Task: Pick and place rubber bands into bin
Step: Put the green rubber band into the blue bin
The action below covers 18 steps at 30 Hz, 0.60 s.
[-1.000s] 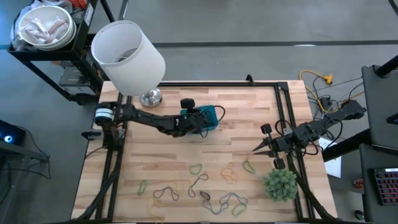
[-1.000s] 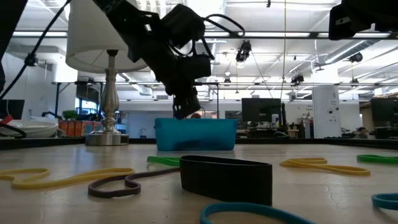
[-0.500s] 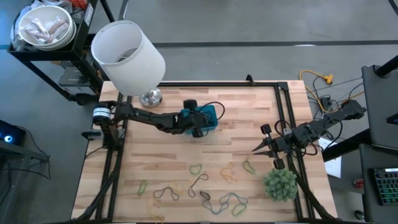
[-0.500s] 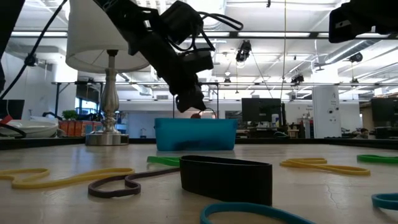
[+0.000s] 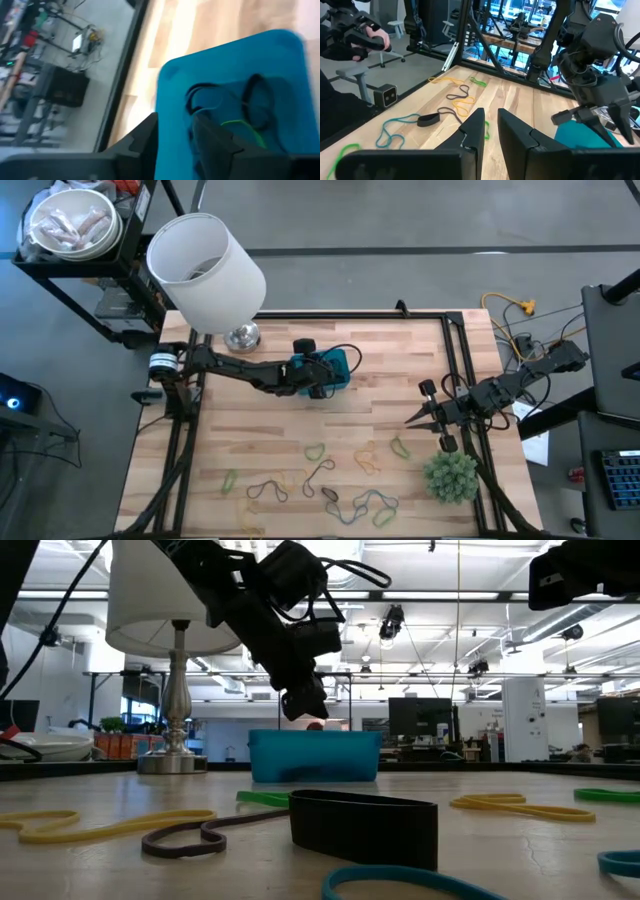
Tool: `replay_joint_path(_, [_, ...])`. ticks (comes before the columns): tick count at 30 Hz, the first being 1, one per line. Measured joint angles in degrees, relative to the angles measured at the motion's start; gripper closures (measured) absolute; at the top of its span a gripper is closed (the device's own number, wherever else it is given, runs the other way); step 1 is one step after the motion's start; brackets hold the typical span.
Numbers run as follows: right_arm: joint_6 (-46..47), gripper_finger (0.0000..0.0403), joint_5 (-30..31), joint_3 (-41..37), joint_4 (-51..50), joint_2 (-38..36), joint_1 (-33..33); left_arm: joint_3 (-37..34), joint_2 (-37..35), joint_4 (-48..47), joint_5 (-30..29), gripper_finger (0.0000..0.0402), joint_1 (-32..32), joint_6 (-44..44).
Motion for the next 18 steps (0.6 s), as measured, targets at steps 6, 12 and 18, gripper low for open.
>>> replay_joint_path(6, [0.00,0.0355,0.00,-0.25,-0.09,0.13,-0.01,0.02,-5.28,-4.35,-1.13,0.0281,-3.70,-0.04])
replay_joint_path(12, [0.00,0.0355,0.01,-0.35,-0.08,0.54,0.01,-0.26,-14.67,-10.94,-4.98,0.0281,-12.43,-3.01])
replay_joint_path(18, [0.77,0.0355,-0.01,-0.39,0.22,0.83,-0.01,-0.53,-21.39,-15.40,-18.18,0.0281,-25.42,-7.97])
